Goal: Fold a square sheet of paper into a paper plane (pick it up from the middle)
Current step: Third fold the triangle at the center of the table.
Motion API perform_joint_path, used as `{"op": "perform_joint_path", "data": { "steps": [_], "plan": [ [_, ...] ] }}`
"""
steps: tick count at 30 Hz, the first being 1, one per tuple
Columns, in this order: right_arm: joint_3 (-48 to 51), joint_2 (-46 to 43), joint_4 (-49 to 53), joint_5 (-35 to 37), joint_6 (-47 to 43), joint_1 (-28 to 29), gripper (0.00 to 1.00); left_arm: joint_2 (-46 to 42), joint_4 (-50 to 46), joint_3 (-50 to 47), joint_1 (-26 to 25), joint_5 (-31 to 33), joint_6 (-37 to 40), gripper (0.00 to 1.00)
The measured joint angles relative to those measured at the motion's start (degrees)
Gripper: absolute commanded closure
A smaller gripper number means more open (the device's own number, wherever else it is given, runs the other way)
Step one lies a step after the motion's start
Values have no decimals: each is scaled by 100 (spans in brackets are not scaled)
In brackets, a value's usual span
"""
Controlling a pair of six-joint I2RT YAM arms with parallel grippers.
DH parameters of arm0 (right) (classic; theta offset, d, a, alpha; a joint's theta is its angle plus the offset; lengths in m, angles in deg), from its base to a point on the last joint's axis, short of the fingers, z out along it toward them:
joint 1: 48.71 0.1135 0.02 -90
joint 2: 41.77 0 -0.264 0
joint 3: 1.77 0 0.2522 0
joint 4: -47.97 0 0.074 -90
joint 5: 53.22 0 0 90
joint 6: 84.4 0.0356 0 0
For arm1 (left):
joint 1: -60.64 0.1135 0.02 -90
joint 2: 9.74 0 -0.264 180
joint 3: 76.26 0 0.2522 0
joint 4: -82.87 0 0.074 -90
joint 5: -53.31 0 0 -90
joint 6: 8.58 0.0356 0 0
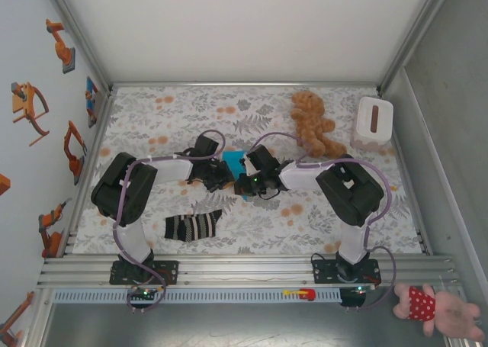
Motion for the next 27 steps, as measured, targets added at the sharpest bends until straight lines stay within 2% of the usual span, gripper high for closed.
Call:
{"op": "perform_joint_path", "data": {
  "steps": [14, 22, 27],
  "plan": [
    [155, -66, -26, 33, -223, 0, 100, 107, -278, 184, 72, -120, 227, 91],
    [986, -671, -249, 22, -302, 0, 100, 142, -350, 234, 103, -197, 295, 91],
    [1241, -1102, 37, 35, -363, 0, 100, 153, -387, 262, 107, -216, 339, 91]
  ]
}}
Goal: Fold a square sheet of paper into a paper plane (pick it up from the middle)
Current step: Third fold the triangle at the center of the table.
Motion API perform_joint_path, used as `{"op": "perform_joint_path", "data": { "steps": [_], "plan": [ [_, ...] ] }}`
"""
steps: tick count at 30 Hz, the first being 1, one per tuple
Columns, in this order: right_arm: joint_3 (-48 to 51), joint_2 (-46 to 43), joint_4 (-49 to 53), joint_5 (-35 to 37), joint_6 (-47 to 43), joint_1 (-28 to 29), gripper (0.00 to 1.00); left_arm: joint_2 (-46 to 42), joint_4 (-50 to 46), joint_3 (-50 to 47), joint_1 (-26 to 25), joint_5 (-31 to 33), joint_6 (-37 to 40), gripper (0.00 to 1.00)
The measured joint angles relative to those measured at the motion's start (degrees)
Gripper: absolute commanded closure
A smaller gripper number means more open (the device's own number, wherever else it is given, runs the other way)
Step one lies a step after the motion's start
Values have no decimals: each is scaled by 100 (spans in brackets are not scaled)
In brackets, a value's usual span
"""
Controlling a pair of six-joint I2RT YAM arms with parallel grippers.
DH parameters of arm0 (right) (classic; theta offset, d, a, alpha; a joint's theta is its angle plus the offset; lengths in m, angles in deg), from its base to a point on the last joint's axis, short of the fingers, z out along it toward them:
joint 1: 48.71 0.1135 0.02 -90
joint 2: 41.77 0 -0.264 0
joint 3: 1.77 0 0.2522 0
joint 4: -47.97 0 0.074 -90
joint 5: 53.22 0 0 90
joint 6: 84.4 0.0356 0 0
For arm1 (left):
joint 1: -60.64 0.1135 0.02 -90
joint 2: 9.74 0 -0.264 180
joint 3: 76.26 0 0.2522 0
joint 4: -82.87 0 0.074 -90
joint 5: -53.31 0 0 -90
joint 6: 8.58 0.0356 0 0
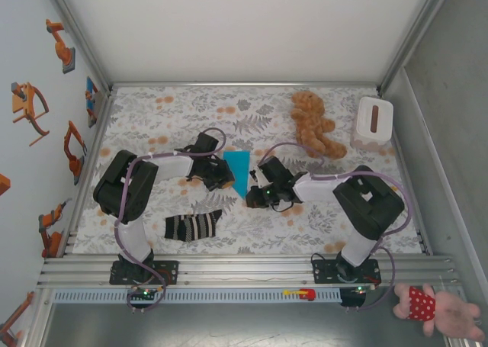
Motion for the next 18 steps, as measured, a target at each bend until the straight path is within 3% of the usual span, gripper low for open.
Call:
{"op": "perform_joint_path", "data": {
  "steps": [6, 18],
  "plan": [
    [-374, -120, 66, 125, 0, 0, 100, 17, -70, 52, 0, -2, 37, 91],
    [-1054, 817, 11, 282, 20, 0, 100, 26, -136, 101, 0, -2, 39, 90]
  ]
}}
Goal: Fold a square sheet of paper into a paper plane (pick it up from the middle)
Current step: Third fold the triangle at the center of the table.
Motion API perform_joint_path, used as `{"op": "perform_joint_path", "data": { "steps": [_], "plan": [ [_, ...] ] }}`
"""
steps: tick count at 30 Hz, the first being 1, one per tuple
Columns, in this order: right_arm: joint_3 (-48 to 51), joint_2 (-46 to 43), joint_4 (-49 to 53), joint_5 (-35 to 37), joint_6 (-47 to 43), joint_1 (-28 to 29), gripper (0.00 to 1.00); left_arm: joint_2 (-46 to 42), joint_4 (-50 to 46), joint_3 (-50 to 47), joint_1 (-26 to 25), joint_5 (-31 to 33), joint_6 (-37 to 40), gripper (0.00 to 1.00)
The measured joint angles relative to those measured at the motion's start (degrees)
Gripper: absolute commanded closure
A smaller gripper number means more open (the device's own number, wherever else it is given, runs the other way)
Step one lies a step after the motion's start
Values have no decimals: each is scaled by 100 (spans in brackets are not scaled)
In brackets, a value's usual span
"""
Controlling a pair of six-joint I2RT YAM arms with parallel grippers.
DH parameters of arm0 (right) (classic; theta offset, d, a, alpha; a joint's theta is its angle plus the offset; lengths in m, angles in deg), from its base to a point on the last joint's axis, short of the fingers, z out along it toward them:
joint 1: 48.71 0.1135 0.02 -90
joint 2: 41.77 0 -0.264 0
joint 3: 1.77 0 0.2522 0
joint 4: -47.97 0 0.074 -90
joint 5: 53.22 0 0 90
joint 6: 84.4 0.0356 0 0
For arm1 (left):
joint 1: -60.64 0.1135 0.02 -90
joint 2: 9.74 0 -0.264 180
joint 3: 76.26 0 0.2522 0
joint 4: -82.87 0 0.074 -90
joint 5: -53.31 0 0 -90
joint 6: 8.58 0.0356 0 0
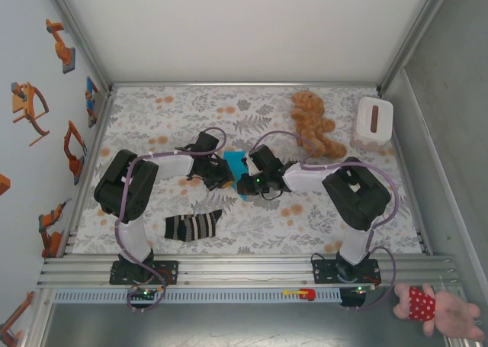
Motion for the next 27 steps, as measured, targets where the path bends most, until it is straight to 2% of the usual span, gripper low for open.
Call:
{"op": "perform_joint_path", "data": {
  "steps": [11, 19, 27],
  "plan": [
    [-103, 131, 247, 107, -87, 0, 100, -42, 50, 50, 0, -92, 562, 88],
    [-195, 170, 382, 109, -83, 11, 100, -540, 610, -229, 0, -177, 898, 88],
    [-291, 210, 531, 107, -81, 11, 100, -378, 925, -361, -44, -264, 1064, 89]
  ]
}}
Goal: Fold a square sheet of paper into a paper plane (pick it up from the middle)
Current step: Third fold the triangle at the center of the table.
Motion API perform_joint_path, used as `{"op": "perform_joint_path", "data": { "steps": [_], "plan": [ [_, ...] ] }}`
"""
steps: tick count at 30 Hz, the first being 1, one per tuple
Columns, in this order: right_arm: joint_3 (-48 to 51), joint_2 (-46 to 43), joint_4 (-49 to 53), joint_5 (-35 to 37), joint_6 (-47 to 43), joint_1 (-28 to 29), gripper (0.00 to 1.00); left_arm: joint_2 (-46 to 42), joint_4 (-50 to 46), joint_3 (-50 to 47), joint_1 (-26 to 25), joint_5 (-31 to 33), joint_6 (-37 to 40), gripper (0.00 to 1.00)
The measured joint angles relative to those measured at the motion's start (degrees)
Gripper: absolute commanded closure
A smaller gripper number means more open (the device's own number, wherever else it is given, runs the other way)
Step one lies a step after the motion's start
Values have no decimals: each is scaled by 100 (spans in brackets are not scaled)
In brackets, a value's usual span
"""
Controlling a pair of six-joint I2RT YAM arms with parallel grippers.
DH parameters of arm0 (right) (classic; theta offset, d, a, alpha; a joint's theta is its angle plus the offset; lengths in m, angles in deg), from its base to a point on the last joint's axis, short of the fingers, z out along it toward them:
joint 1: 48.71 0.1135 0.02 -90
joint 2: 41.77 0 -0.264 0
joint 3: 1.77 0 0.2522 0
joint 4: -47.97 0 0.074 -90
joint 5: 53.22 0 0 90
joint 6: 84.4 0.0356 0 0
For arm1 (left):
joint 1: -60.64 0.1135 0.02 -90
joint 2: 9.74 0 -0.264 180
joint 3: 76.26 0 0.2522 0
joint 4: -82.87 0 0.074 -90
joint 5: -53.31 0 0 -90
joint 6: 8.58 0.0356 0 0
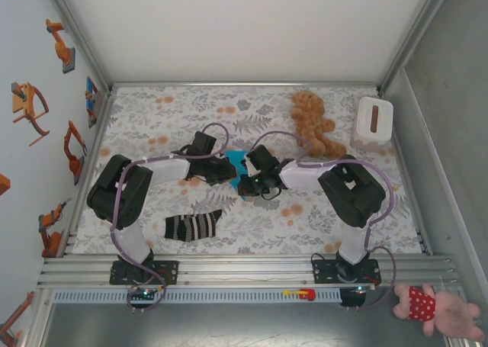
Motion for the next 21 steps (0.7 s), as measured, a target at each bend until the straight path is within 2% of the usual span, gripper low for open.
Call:
{"op": "perform_joint_path", "data": {
  "steps": [14, 21],
  "plan": [
    [-157, 76, 236, 24, 13, 0, 100, 393, -173, 133, 72, 155, 481, 89],
    [-164, 81, 232, 92, -33, 4, 100, 535, -758, 511, 691, 240, 957, 89]
  ]
}}
